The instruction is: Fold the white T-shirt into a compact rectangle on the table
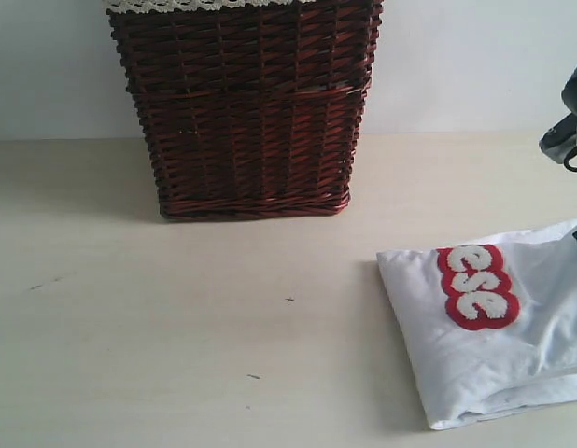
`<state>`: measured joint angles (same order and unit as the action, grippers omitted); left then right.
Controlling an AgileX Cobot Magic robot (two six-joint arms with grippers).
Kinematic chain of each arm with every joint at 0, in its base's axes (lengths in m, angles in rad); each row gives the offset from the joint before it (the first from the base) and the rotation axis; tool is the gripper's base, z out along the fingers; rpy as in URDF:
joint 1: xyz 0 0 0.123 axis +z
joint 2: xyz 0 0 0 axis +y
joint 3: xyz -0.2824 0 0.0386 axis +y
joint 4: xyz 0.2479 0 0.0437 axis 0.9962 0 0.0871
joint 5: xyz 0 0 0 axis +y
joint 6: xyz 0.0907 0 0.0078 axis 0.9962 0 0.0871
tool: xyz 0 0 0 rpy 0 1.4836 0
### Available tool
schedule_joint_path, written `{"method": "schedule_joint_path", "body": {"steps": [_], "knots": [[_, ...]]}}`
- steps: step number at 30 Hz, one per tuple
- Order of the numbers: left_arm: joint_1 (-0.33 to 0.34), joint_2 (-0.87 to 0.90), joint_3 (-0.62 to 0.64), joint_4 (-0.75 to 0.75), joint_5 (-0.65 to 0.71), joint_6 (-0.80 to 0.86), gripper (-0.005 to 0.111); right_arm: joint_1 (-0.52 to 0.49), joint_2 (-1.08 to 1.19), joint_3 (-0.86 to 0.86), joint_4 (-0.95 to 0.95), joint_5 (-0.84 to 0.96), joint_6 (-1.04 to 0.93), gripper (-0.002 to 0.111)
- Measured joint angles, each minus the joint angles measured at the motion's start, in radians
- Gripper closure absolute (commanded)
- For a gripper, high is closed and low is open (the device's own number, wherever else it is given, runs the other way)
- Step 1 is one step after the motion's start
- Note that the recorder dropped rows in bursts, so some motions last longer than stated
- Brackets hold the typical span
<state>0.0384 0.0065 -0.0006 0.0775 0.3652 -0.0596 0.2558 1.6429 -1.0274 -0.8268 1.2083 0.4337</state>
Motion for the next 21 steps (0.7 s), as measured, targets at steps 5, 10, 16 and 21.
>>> {"method": "schedule_joint_path", "body": {"steps": [5, 10, 16, 21], "knots": [[0.0, 0.0, 0.0, 0.0, 0.0, 0.0, 0.107, -0.014, 0.018, 0.0, -0.055, 0.0, 0.056, 0.1], [0.0, 0.0, 0.0, 0.0, 0.0, 0.0, 0.107, -0.079, 0.085, 0.0, -0.136, 0.0, 0.128, 0.084], [0.0, 0.0, 0.0, 0.0, 0.0, 0.0, 0.107, -0.131, 0.16, -0.002, -0.117, 0.009, 0.151, 0.058], [0.0, 0.0, 0.0, 0.0, 0.0, 0.0, 0.107, -0.131, 0.197, -0.002, -0.139, 0.009, 0.179, 0.055]]}}
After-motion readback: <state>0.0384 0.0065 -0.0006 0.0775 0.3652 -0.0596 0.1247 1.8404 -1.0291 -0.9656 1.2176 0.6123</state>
